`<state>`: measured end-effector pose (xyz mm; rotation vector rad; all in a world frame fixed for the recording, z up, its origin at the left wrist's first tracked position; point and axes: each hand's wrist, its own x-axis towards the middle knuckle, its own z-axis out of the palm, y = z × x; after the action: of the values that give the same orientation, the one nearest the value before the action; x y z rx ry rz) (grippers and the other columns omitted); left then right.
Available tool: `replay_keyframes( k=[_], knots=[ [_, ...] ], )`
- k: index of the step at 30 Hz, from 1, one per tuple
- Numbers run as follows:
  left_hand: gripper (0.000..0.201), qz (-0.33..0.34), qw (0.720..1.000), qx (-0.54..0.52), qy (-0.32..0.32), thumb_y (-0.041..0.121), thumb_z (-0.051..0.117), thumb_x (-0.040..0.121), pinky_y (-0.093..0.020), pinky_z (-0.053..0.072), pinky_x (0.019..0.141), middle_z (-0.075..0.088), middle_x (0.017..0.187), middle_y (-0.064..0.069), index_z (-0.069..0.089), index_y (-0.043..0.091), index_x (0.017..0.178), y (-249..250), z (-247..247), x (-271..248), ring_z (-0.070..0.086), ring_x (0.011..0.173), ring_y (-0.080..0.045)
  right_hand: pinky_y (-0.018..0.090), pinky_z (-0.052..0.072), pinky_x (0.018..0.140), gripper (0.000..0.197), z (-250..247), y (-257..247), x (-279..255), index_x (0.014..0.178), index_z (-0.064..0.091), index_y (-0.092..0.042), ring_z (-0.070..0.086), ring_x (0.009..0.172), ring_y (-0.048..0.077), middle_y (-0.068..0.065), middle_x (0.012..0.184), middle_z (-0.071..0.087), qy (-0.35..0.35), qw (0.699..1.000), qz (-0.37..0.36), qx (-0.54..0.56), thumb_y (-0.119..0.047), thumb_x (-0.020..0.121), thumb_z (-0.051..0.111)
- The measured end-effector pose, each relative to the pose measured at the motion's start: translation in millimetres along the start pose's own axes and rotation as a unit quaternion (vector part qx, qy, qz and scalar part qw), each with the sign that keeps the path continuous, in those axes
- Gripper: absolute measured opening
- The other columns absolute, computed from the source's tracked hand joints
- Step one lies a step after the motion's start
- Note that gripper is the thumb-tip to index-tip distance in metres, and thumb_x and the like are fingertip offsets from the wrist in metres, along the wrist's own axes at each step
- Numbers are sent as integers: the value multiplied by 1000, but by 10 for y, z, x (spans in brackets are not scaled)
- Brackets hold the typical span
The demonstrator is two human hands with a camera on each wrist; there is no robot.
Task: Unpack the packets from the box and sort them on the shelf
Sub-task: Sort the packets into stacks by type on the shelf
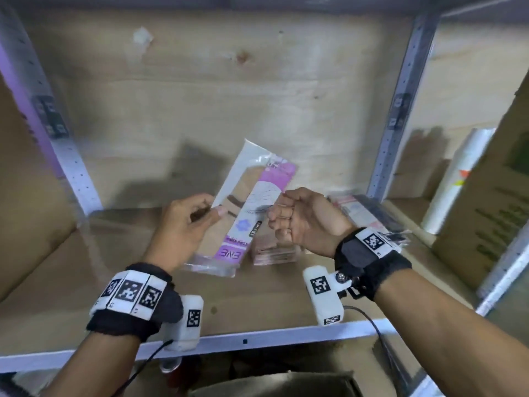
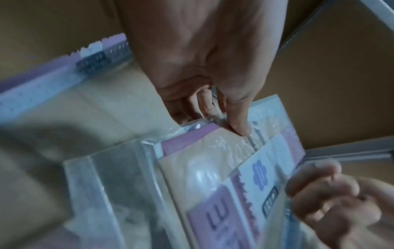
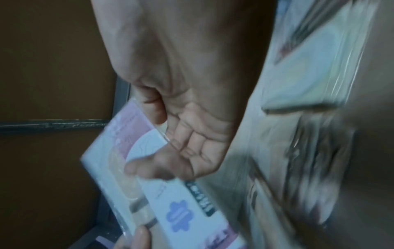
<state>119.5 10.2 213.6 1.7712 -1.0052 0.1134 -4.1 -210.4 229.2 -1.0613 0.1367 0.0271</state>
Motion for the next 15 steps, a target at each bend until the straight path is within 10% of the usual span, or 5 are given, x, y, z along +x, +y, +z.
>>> replay_keyframes(
  k=[5, 11, 15],
  knots=[
    [19, -122, 983, -138, -21, 26, 71, 93, -28, 47, 69, 74, 96, -22, 75, 8, 97, 47, 432, 3, 61, 82, -18, 26, 19, 55, 12, -327, 146, -254, 102, 59, -5, 27, 57, 11, 0, 66, 37, 94, 987, -43, -126, -5, 98, 48],
    [23, -211, 952, -219, -29, 30, 68, 94, -39, 53, 81, 76, 103, -13, 76, 11, 105, -17, 982, -66, 66, 89, -22, 43, 50, 83, 29, -594, 431, -359, 122, 64, -2, 59, 93, 31, 25, 114, 67, 115, 974, -48, -187, -11, 95, 63],
    [36, -250, 936, -242, -56, 41, 58, 100, -34, 57, 74, 78, 107, -8, 74, 11, 114, -93, 1101, 6, 74, 90, -25, 38, 51, 74, 22, -768, 471, -337, 117, 67, -8, 57, 93, 31, 19, 109, 66, 102, 983, -47, -147, -11, 96, 62]
  ],
)
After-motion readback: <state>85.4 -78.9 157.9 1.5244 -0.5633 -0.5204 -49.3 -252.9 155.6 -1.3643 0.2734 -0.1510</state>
